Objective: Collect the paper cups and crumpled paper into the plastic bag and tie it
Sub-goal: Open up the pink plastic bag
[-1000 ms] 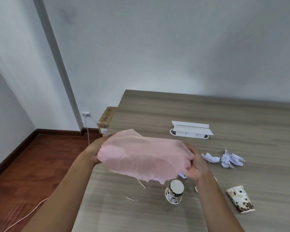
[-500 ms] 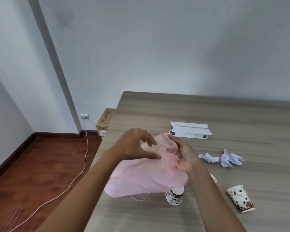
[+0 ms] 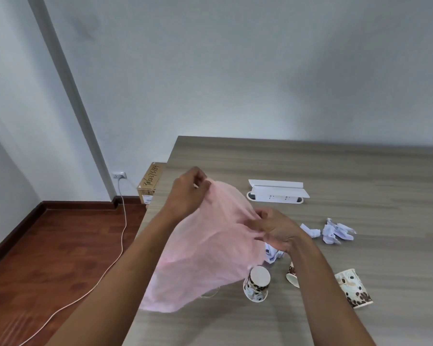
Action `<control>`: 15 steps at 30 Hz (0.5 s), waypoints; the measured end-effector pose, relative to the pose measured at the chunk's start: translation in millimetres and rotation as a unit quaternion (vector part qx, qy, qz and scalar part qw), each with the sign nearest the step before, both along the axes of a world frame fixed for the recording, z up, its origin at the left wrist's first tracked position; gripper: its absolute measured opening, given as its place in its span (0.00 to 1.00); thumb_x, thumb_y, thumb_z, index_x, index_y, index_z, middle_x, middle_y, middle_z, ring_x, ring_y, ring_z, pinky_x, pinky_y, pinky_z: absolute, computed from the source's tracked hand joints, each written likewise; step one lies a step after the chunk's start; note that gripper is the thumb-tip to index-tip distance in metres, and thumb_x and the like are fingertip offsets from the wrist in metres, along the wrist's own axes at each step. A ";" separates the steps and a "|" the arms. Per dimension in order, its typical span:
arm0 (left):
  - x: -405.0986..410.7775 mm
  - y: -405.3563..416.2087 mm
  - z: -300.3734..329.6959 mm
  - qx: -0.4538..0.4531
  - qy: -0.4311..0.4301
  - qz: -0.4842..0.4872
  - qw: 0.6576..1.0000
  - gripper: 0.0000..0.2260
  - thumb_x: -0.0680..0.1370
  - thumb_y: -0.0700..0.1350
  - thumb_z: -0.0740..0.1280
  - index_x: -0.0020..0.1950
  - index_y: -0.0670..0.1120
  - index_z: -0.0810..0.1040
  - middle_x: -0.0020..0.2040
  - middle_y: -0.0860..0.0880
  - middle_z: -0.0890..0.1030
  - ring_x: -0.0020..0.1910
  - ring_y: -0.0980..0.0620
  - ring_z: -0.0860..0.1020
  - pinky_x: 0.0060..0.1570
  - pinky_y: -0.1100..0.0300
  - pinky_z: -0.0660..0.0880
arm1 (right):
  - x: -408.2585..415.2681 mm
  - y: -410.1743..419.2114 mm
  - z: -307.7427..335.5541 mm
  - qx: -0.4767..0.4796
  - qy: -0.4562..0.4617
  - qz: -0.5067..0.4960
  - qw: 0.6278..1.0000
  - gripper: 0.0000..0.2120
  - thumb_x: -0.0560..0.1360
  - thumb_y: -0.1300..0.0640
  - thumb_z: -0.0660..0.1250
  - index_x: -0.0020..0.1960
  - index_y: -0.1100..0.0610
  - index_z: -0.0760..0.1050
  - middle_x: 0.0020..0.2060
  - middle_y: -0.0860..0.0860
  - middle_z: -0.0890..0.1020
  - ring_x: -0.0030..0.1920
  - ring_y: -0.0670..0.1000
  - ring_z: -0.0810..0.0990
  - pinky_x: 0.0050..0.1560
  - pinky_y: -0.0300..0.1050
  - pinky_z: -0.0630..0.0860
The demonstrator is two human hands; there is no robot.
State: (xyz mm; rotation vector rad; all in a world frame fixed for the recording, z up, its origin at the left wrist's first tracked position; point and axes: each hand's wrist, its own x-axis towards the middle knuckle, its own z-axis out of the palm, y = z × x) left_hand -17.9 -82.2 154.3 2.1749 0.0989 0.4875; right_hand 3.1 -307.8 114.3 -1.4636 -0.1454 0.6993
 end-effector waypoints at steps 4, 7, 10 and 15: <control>2.2 12.4 13.8 -0.029 -0.042 0.066 0.997 0.02 0.79 0.36 0.62 0.46 0.40 0.73 0.39 0.46 0.76 0.32 0.56 0.73 0.25 0.70 0.70 | -5.1 2.3 3.4 -0.100 -0.029 -0.009 0.995 0.12 0.69 0.68 0.71 0.52 0.71 0.78 0.37 0.59 0.77 0.32 0.52 0.71 0.31 0.41 0.72; 5.5 21.0 13.6 -0.022 -0.050 0.098 0.994 0.02 0.78 0.37 0.62 0.47 0.42 0.73 0.37 0.47 0.76 0.31 0.53 0.74 0.30 0.58 0.74 | -8.2 5.7 10.6 -0.174 -0.030 -0.030 0.984 0.02 0.73 0.67 0.69 0.43 0.63 0.80 0.34 0.56 0.80 0.31 0.52 0.75 0.33 0.44 0.77; 6.8 25.0 10.2 -0.026 -0.059 0.137 0.988 0.02 0.79 0.38 0.62 0.47 0.42 0.72 0.35 0.50 0.74 0.35 0.49 0.72 0.40 0.52 0.72 | -11.8 10.5 15.2 -0.224 -0.052 -0.040 0.972 0.04 0.74 0.65 0.68 0.40 0.61 0.79 0.32 0.55 0.80 0.29 0.53 0.78 0.35 0.44 0.82; 4.2 30.7 4.0 -0.010 -0.092 0.181 0.979 0.01 0.78 0.37 0.62 0.47 0.41 0.73 0.39 0.47 0.76 0.41 0.43 0.75 0.45 0.48 0.74 | -14.2 18.3 18.7 -0.250 -0.045 -0.064 0.965 0.11 0.75 0.60 0.72 0.47 0.69 0.79 0.31 0.55 0.76 0.28 0.54 0.78 0.29 0.43 0.81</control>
